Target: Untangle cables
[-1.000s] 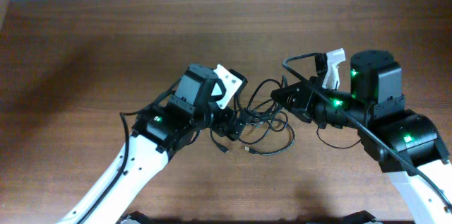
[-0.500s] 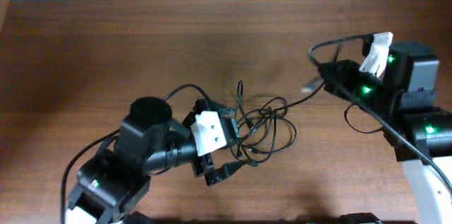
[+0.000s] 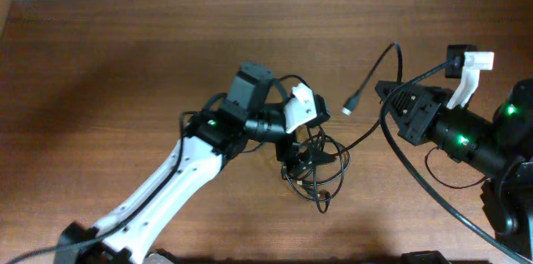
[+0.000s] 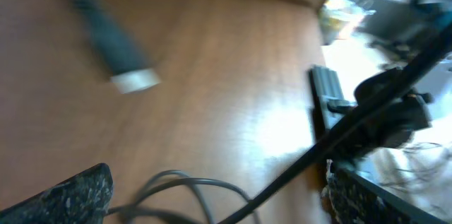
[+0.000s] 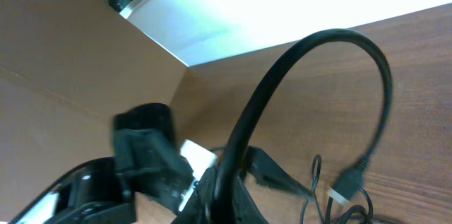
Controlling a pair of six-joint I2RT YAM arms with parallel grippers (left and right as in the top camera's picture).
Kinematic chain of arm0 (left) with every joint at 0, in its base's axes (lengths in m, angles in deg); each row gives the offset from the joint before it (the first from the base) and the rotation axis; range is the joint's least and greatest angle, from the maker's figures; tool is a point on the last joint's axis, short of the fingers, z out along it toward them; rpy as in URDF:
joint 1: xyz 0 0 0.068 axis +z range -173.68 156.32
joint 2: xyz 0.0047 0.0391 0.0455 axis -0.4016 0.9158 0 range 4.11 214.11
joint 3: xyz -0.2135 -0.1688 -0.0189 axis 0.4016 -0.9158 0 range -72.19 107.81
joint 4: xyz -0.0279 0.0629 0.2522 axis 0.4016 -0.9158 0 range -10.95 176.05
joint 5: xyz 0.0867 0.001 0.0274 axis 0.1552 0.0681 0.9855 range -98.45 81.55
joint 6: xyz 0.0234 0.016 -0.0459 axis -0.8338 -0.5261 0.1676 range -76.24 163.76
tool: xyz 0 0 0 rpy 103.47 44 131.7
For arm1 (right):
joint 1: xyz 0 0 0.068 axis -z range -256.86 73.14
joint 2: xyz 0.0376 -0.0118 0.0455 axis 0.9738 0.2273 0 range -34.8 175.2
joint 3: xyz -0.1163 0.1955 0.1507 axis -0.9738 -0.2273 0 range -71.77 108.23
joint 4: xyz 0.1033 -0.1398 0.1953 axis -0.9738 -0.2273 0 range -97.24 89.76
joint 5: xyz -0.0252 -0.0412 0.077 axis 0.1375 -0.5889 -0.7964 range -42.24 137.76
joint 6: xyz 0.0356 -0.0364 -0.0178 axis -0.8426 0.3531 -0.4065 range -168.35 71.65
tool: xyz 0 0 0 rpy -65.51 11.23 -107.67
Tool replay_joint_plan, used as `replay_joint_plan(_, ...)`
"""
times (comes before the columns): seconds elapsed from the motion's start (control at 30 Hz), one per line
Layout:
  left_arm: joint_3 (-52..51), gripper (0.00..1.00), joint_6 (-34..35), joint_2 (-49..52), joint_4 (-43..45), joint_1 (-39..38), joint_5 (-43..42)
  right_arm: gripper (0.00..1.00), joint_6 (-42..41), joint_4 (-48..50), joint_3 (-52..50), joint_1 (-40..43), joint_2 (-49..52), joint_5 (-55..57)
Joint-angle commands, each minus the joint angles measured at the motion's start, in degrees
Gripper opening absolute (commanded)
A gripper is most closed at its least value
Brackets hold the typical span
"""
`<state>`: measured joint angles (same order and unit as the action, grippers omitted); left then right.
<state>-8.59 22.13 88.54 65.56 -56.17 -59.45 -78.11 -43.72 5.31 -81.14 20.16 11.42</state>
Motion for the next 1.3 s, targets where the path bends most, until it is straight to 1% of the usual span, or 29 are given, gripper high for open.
replay_joint_plan(0.0, 0.2, 0.99, 0.1, 3.0, 1.3, -1.2, -8.2, 0.04, 0.2, 0.7, 1.0, 0.2, -0.2, 0.4)
replay_joint_plan(0.03, 0.2, 0.98, 0.1, 3.2, 1.9, -1.2, -8.2, 0.04, 0.2, 0.7, 1.0, 0.2, -0.2, 1.0)
replay_joint_plan(0.07, 0.2, 0.89, 0.1, 3.2, 2.4, -1.3, -8.2, 0.04, 0.2, 0.7, 1.0, 0.2, 0.1, 1.0)
replay_joint_plan(0.1, 0.2, 0.65, 0.1, 3.2, 2.9, -1.7, -8.2, 0.04, 0.2, 0.9, 1.0, 0.2, 0.4, 1.0)
replay_joint_plan(0.13, 0.2, 0.5, 0.1, 3.2, 3.4, -2.3, -7.6, 0.04, -0.3, 1.1, 1.0, 0.2, 0.5, 1.0)
replay_joint_plan(0.17, 0.2, 0.5, 0.1, 3.2, 3.6, -2.8, -6.6, 0.04, -1.3, 1.4, 1.0, 0.2, 0.6, 1.0)
replay_joint_plan(0.2, 0.2, 0.47, 0.1, 3.3, 3.8, -3.9, -4.2, 0.04, -3.7, 2.1, 1.0, 0.2, 0.7, 1.0)
replay_joint_plan(0.27, 0.2, 0.42, 0.1, 3.7, 4.5, -6.1, -1.4, 0.04, -5.3, 2.8, 1.0, 0.2, 0.7, 1.0)
replay_joint_plan(0.3, 0.2, 0.35, 0.1, 4.1, 5.6, -7.6, -1.4, 0.04, -5.3, 3.0, 1.0, 0.2, 0.7, 1.0)
replay_joint_plan(0.33, 0.2, 0.2, 0.1, 4.2, 5.9, -8.1, -0.3, 0.04, -5.3, 3.0, 1.0, 0.2, 0.7, 1.0)
replay_joint_plan(0.37, 0.2, 0.0, 0.1, 4.2, 5.8, -8.3, 2.4, 0.04, -5.3, 3.0, 1.0, 0.2, 0.7, 1.0)
replay_joint_plan(0.4, 0.2, 0.0, 0.1, 4.2, 5.0, -8.2, 5.8, 0.04, -5.3, 3.0, 1.0, 0.2, 0.7, 1.0)
replay_joint_plan(0.47, 0.2, 0.0, 1.0, 4.2, 4.3, -6.8, 6.2, 0.04, -5.2, 3.0, 1.0, 0.2, 0.7, 1.1)
replay_joint_plan(0.5, 0.2, 0.0, 3.6, 3.7, 4.2, -5.3, 6.1, 0.04, -5.2, 3.0, 1.0, 0.2, 0.7, 1.4)
replay_joint_plan(0.6, 0.2, 0.0, 5.6, 1.4, 3.7, -1.0, 0.5, 0.04, -5.2, 1.7, 1.0, 0.2, 0.7, 5.5)
replay_joint_plan(0.63, 0.2, 0.0, 5.6, -0.3, 3.5, 1.5, -3.6, 0.05, -5.2, -0.5, 1.0, 0.2, 0.7, 10.3)
replay_joint_plan(0.67, 0.2, 0.0, 6.7, -2.0, 3.5, 3.6, -6.8, 0.14, -5.2, -2.9, 1.0, 0.2, 0.7, 15.0)
replay_joint_plan(0.7, 0.2, 0.0, 10.0, -4.3, 3.8, 5.9, -8.4, 0.31, -5.2, -6.8, 1.0, 0.2, 0.9, 21.1)
replay_joint_plan(0.73, 0.2, 0.0, 13.4, -6.7, 4.2, 7.9, -8.3, 0.47, -5.2, -9.9, 1.0, 0.2, 1.4, 24.4)
replay_joint_plan(0.8, 0.2, 0.0, 20.8, -11.8, 7.1, 11.5, -8.2, 0.84, -5.1, -15.8, 1.0, 0.2, 3.3, 24.9)
replay_joint_plan(0.83, 0.2, 0.0, 23.3, -13.9, 10.1, 12.6, -8.1, 0.92, -4.1, -18.0, 1.0, 0.2, 4.3, 24.2)
replay_joint_plan(0.87, 0.2, 0.0, 25.2, -15.4, 12.9, 13.3, -7.9, 0.95, -0.5, -20.3, 1.0, 0.2, 5.3, 21.5)
replay_joint_plan(0.9, 0.2, 0.0, 29.0, -17.4, 17.6, 14.0, -6.8, 0.96, 5.2, -22.4, 0.9, 0.1, 6.7, 16.3)
replay_joint_plan(0.93, 0.2, 0.0, 33.5, -19.4, 22.4, 14.2, -4.0, 0.97, 12.4, -23.7, 0.7, -0.2, 8.0, 9.5)
replay_joint_plan(1.0, 0.2, 0.0, 41.0, -22.3, 28.7, 14.2, 1.4, 0.97, 24.7, -23.8, 0.5, -2.4, 10.0, -1.9)
replay_joint_plan(1.07, 0.2, 0.0, 44.9, -23.9, 31.7, 14.2, 4.5, 0.97, 30.8, -22.1, 0.4, -5.0, 10.4, -7.0)
replay_joint_plan(1.13, 0.2, 0.0, 45.0, -24.6, 32.2, 14.2, 8.7, 0.97, 34.1, -17.2, 0.1, -10.2, 10.5, -7.9)
replay_joint_plan(1.2, 0.2, 0.0, 45.0, -24.5, 32.3, 14.2, 9.0, 0.96, 34.0, -12.5, -0.2, -14.6, 11.6, -5.7)
replay_joint_plan(1.27, 0.2, 0.0, 44.9, -24.5, 32.3, 14.2, 9.1, 0.96, 33.8, -10.5, -0.2, -17.2, 13.3, -3.9)
